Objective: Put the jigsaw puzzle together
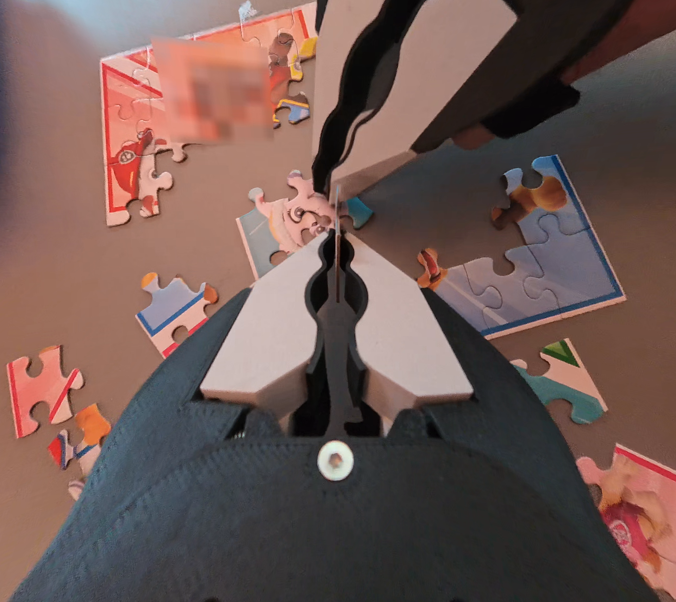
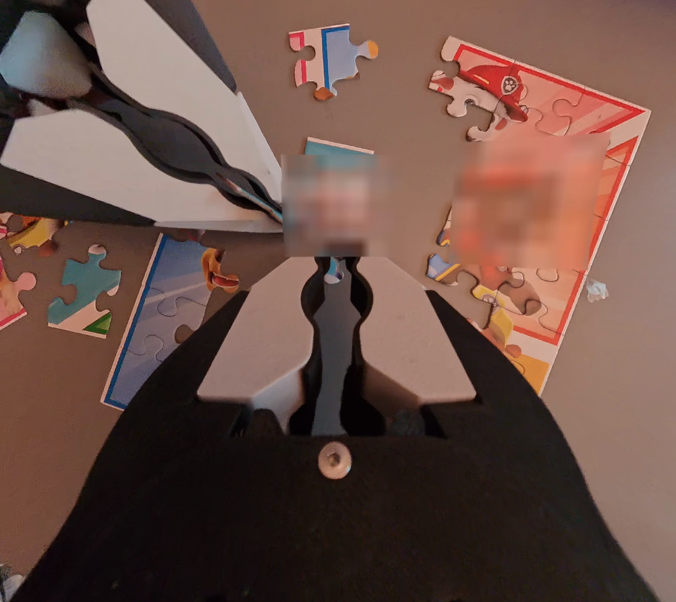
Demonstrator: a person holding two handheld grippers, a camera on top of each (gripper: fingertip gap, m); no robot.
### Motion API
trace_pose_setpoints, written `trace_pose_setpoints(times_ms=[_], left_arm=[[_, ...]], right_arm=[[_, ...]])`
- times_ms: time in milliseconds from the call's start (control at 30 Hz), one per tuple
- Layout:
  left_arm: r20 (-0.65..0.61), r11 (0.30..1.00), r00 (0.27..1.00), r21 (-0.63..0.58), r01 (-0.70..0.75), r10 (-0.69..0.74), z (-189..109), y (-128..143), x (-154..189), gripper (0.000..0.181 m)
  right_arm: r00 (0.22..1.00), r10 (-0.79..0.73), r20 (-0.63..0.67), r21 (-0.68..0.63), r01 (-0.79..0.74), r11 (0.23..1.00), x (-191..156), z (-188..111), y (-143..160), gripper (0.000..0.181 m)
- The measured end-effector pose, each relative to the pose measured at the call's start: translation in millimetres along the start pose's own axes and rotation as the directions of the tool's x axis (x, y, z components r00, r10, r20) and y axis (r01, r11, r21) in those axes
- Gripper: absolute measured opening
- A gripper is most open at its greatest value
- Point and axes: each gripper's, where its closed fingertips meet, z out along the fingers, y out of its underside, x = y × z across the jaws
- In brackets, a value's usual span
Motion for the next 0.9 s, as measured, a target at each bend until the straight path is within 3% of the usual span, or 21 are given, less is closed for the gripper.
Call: trace_pose_setpoints(times_ms=[333,667,733,900], left_arm=[[0.022,1.0,0.999,-0.009,0.023,-0.022,1.7,1.4,-14.7,0.001],[0.038,0.999,0.998,-0.003,0.048,-0.048,-1.0,-2.2,-21.7,0.0],[0.052,0.995,0.994,0.033,0.095,-0.097,-6.6,-3.3,-32.6,0.0],[0.053,0.994,0.993,-0.009,0.11,-0.109,0.2,4.8,-39.6,0.0]], right_arm=[[0.988,0.14,0.063,0.035,-0.142,0.989,-10.6,1.4,-2.3,0.002],[0.999,0.045,0.018,0.033,-0.046,0.998,-15.0,2.3,-6.7,0.0],[0.999,0.039,0.027,0.03,-0.04,0.999,-16.5,4.2,-6.1,0.003],[0.997,0.08,0.025,0.033,-0.081,0.996,-14.4,5.7,-6.5,0.0]])
